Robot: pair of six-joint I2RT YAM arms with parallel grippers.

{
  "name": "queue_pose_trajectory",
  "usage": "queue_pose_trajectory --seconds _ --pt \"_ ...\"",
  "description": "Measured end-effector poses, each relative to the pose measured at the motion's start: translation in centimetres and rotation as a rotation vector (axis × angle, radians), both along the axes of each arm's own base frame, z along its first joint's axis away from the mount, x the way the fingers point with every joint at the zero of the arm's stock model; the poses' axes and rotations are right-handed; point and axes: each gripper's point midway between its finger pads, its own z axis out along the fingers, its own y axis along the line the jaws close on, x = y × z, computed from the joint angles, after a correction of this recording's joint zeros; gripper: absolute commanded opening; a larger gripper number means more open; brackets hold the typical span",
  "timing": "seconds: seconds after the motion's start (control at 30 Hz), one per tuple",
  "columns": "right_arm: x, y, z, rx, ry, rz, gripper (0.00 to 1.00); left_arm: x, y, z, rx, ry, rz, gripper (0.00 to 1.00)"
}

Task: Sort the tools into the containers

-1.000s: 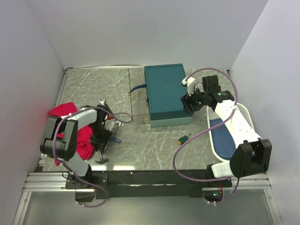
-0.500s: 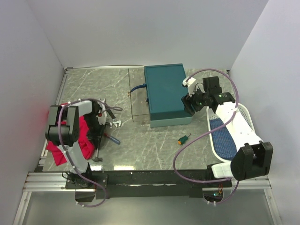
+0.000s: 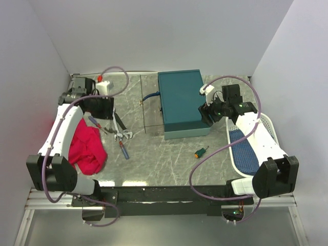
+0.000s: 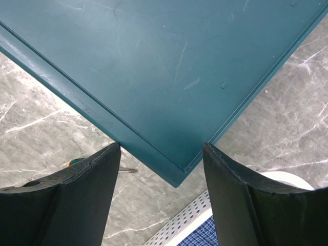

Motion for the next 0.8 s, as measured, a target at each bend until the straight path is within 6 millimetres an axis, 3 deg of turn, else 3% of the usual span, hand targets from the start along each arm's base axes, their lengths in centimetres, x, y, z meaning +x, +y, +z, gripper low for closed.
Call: queue_pose_trajectory --seconds 0.23,0.3,0.4,0.57,0.8 --pt "0.1 0.1 0.0 0.004 -0.001 -0.001 0.73 4.0 -1.9 7.2 -0.124 -0.208 -0.024 0.01" --pt "0.1 0.1 0.0 0.005 -0.002 -0.002 0.73 5.7 -3.2 9.8 -0.197 -0.258 -0.047 0.01" --pt "0.1 0.1 0.0 0.008 -0.001 -0.004 0.73 8.0 -5.4 11.9 -0.285 -0.291 -0.1 0.01" --pt "0.1 0.2 0.0 0.016 -0.005 -0.011 0.73 10.3 -10.1 11.0 -0.405 -0.223 -0.171 0.01" --pt "0.1 0.1 0.0 0.02 -0.019 -0.014 0.73 11.5 -16.0 8.3 -0.5 -0.096 -0.242 0.01"
